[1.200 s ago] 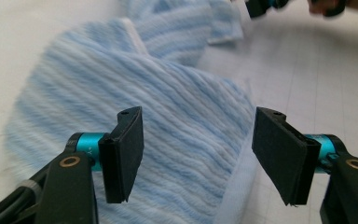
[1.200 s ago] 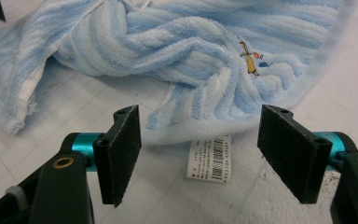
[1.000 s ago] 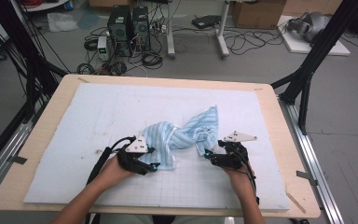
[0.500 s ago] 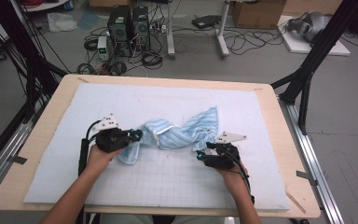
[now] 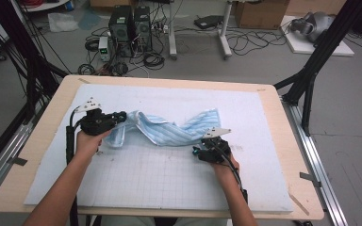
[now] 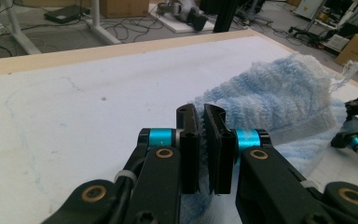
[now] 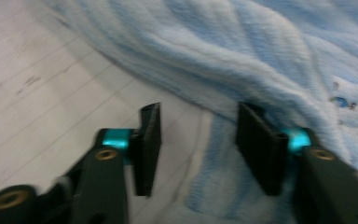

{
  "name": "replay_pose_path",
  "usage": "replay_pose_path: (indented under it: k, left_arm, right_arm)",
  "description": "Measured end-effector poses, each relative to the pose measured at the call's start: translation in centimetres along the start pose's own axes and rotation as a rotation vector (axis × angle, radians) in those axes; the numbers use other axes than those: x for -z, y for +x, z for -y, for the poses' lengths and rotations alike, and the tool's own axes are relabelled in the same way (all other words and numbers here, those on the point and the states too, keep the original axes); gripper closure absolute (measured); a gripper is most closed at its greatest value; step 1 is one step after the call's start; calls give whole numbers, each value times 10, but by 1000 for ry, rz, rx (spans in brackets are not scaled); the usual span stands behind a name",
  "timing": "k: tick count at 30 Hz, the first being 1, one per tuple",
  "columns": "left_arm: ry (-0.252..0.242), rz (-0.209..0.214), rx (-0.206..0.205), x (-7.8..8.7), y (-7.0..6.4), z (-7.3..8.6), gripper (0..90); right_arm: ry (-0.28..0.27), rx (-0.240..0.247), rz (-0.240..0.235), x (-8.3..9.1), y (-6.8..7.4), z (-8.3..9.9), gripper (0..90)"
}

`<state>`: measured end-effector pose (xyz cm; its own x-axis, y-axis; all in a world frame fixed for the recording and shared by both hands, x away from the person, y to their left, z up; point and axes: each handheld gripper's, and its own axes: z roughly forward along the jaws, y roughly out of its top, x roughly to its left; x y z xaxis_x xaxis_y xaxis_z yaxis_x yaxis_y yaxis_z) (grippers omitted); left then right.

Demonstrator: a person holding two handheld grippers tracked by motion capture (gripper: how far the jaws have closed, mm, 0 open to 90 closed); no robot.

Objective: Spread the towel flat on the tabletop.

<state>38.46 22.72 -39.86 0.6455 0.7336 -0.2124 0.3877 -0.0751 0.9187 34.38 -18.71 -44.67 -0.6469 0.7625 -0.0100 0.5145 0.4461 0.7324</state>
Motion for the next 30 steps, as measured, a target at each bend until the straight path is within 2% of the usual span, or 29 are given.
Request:
replay_pose_path:
  k: [2, 3, 4, 5, 7, 8, 11, 15, 19, 23, 25, 28, 30]
  left_arm:
    - [0, -9, 6, 2, 4, 1, 844]
    - [-5, -14, 13, 4, 6, 1, 844]
    - [-7, -22, 13, 5, 8, 1, 844]
    - [-9, -27, 16, 6, 9, 1, 844]
    - [-7, -36, 19, 8, 12, 1, 844]
    - [-6, -42, 18, 9, 14, 2, 844]
    - [-4, -58, 25, 10, 19, 2, 844]
    - [0, -76, 38, 11, 26, 3, 843]
    - [6, -83, 37, 11, 29, 4, 841]
    - [8, -94, 43, 11, 34, 4, 839]
    - [9, -103, 46, 11, 36, 4, 838]
    - [15, -110, 53, 10, 40, 6, 837]
    - [22, -113, 61, 10, 42, 7, 833]
  right_arm:
    - [-1, -4, 1, 0, -1, 0, 622]
    - [-1, -16, -10, 0, -1, 0, 688]
    - [0, -22, -18, 1, -2, 1, 804]
    - [3, -29, -25, 3, -4, 1, 864]
    - [10, -67, -85, 5, -6, 3, 872]
    - [19, -69, -119, 7, -5, 4, 873]
    - [43, -22, -214, 11, 6, 6, 874]
    - [54, 22, -385, 14, 27, 10, 874]
    - [47, 41, -480, 15, 42, 14, 874]
    - [74, 86, -570, 15, 62, 15, 874]
    - [84, 115, -631, 13, 75, 14, 874]
    - [86, 164, -754, 11, 97, 12, 874]
    - [83, 206, -806, 10, 112, 9, 872]
